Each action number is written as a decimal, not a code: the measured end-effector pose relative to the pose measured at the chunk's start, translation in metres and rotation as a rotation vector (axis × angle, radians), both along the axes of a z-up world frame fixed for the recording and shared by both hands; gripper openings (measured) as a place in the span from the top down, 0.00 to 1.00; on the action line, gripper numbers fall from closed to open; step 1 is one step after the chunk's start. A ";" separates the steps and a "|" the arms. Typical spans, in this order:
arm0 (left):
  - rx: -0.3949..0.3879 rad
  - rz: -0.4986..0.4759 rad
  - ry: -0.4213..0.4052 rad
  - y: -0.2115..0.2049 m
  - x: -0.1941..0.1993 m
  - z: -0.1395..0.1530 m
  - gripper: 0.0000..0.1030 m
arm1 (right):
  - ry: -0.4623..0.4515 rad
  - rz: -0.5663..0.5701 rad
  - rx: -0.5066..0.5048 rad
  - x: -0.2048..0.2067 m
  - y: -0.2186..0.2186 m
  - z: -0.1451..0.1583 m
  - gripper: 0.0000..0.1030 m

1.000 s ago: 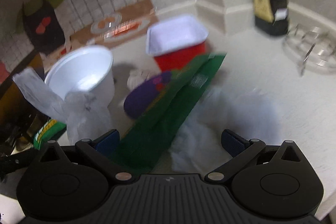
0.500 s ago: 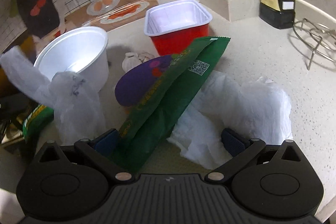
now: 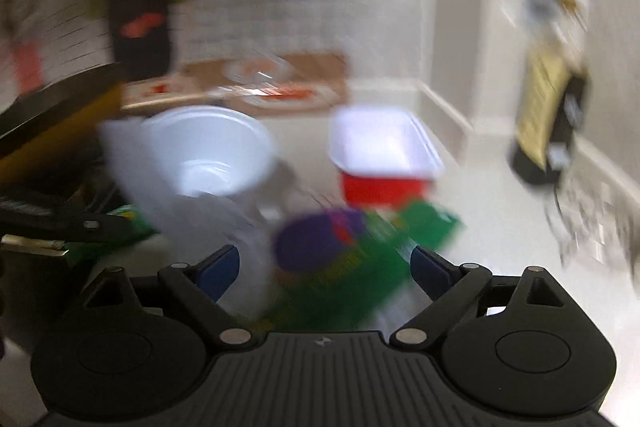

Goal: Collect trash
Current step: 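Grasp the clear plastic bag with the right tool while the left tool approaches the white cup, then grasp the white paper cup rim with the left tool while the right tool lifts the bag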

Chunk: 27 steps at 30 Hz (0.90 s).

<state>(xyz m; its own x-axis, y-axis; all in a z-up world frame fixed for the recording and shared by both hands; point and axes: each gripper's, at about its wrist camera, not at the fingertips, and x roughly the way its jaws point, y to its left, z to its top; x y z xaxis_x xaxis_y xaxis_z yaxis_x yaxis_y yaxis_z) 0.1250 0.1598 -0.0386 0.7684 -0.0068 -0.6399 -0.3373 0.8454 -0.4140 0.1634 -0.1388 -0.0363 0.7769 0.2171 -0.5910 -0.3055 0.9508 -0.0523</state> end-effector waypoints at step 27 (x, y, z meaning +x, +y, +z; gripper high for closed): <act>0.000 0.246 -0.087 0.010 0.040 0.000 0.84 | 0.028 -0.127 0.205 -0.008 -0.041 0.035 0.88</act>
